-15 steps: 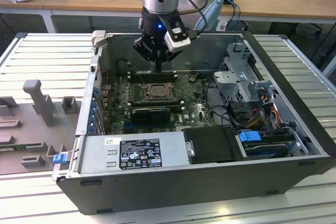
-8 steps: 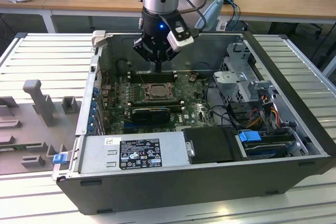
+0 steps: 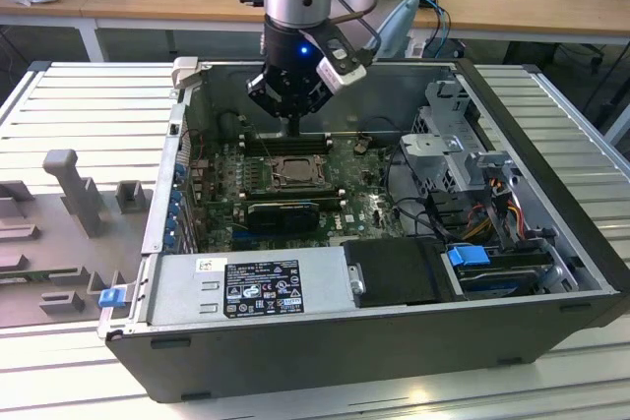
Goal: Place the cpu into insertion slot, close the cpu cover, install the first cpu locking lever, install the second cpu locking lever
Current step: 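Install the first cpu locking lever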
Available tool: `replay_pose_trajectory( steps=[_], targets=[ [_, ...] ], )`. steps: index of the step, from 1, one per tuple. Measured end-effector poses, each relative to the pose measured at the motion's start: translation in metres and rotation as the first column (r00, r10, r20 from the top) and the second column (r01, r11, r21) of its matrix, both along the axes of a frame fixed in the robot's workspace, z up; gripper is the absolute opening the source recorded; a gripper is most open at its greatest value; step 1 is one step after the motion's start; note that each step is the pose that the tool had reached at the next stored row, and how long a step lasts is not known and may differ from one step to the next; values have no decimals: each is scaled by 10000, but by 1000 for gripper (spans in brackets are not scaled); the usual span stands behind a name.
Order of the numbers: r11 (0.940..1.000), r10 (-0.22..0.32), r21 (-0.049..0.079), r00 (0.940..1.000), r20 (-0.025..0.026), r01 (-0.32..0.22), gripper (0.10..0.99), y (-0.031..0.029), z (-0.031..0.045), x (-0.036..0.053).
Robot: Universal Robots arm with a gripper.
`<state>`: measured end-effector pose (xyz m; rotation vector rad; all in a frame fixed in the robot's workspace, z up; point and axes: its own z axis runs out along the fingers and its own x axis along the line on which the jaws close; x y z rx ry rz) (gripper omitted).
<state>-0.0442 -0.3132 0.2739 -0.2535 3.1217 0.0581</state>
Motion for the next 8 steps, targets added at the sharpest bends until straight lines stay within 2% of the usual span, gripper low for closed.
replay_pose_trajectory(
  steps=[4, 8],
  targets=[
    [10000, -56, -1, 10000, -1, 56, 106, 0, -9, -53],
    [9992, -398, 0, 9992, 0, 398, 106, 0, -22, -67]
  ],
)
